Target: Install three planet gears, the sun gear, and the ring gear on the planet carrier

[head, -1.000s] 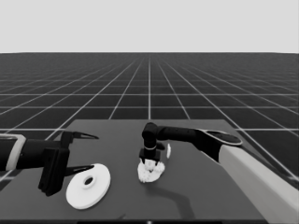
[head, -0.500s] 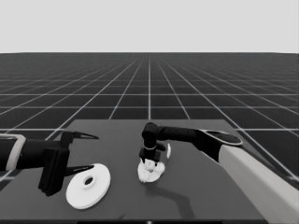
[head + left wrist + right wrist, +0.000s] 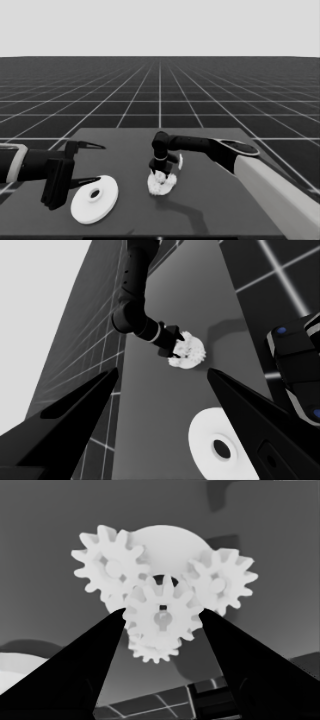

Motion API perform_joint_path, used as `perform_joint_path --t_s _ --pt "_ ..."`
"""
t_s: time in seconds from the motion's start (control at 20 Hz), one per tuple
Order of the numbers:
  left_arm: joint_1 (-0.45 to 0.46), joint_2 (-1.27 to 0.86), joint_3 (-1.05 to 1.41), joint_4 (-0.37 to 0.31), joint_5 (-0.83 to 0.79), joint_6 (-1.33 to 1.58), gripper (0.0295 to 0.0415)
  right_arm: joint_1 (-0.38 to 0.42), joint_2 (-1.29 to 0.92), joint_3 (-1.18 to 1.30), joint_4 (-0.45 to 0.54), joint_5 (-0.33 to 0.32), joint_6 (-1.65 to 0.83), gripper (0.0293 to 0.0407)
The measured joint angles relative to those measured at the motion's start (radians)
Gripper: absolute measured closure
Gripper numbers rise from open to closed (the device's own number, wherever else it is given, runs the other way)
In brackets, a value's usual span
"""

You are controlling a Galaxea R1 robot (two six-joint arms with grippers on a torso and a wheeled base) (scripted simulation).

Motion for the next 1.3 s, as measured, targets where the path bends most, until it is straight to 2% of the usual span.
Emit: perform_joint_path --t_s 1.3 --pt "0.0 0.0 0.0 0.0 0.0 0.0 0.0326 -0.002 0.0 0.0 0.0 0.0 0.272 0.039"
